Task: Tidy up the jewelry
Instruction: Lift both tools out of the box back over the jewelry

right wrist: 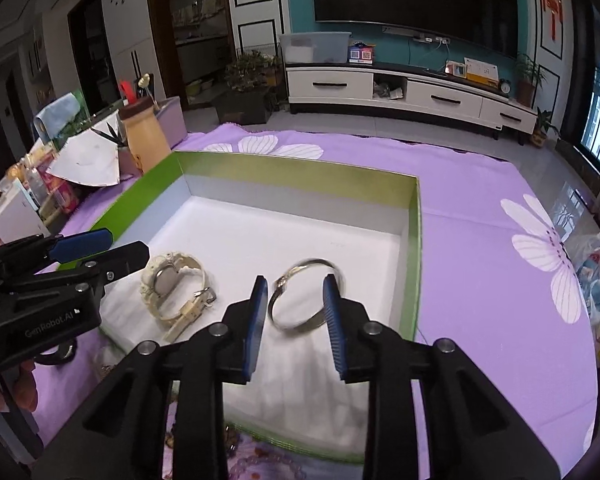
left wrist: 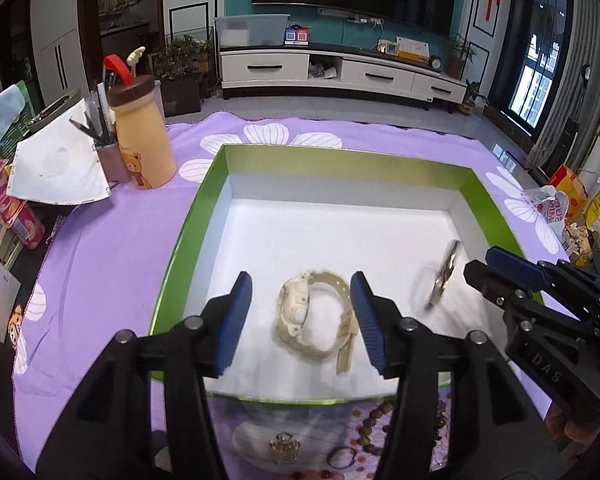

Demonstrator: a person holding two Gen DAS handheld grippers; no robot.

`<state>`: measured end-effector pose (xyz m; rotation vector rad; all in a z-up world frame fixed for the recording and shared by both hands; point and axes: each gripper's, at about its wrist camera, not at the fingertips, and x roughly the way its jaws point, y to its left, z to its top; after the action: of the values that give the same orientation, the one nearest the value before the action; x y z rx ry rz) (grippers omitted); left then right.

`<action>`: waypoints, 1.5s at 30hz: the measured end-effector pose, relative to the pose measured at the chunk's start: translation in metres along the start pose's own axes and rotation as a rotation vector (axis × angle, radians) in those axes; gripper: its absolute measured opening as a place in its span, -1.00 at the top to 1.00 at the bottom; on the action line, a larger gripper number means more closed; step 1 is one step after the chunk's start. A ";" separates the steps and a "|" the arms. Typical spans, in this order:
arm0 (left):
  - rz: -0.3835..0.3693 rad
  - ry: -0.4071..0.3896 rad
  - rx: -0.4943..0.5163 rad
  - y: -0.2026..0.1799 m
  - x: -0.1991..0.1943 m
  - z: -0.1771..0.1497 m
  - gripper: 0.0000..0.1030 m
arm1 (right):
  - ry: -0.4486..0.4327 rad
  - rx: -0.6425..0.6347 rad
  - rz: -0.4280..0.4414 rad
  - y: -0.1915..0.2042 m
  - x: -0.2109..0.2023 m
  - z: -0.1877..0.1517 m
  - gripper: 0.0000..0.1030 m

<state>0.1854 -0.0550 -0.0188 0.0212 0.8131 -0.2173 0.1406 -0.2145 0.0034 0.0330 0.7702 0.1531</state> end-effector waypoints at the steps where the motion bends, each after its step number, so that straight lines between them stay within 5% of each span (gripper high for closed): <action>1: -0.006 -0.002 -0.005 0.001 -0.003 -0.002 -0.04 | -0.004 0.003 0.007 0.000 -0.005 -0.003 0.33; 5: -0.020 -0.018 -0.009 -0.001 -0.023 -0.016 -0.28 | -0.017 0.006 0.019 0.002 -0.024 -0.015 0.09; 20: 0.061 -0.059 0.063 -0.010 -0.101 -0.086 -0.69 | 0.001 -0.008 0.075 0.025 -0.087 -0.065 -0.05; 45: 0.072 -0.058 -0.015 0.011 -0.154 -0.135 -0.80 | 0.028 -0.036 0.095 0.051 -0.127 -0.103 -0.20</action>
<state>-0.0120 -0.0022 -0.0014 0.0298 0.7546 -0.1437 -0.0270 -0.1858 0.0215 0.0337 0.7941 0.2585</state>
